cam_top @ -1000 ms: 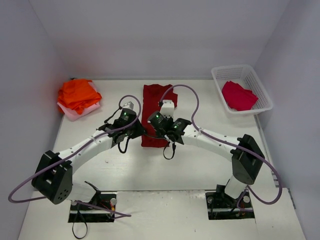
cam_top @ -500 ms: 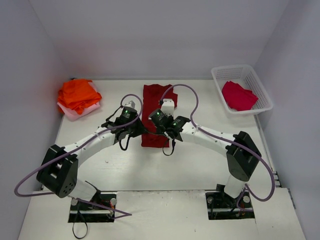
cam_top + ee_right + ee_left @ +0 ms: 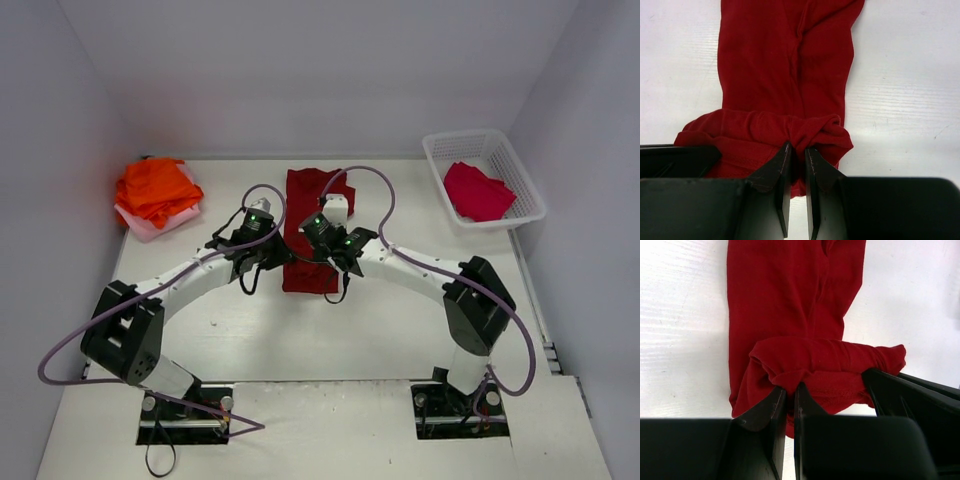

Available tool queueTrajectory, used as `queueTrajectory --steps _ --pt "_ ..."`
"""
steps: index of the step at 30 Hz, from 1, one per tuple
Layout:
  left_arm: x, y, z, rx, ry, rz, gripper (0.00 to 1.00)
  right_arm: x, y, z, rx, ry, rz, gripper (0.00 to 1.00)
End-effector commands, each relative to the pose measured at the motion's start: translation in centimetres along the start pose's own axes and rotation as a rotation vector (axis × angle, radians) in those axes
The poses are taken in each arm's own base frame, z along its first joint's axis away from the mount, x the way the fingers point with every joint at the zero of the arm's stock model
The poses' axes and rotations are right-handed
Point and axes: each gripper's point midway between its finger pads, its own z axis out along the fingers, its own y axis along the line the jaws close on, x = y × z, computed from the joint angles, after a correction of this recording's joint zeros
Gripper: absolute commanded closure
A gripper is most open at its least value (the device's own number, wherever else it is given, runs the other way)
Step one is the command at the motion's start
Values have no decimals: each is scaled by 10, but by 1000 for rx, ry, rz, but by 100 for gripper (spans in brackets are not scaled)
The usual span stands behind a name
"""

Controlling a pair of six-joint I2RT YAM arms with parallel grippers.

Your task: Fold and stack the t-shirts

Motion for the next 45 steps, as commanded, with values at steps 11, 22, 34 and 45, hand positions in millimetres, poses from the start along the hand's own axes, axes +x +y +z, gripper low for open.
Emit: queueTrajectory --steps 11,22,34,45 --pt "-38 -11 3 28 -83 13 100 -33 -7 10 26 -63 8 98" --pt "-42 -10 13 27 -76 14 100 -35 -14 23 36 -51 4 96" --pt "-45 -9 18 19 -86 22 100 -32 -17 33 43 -45 -4 93" --pt "-54 -11 21 11 -102 36 100 -43 -19 33 46 -64 -1 85"
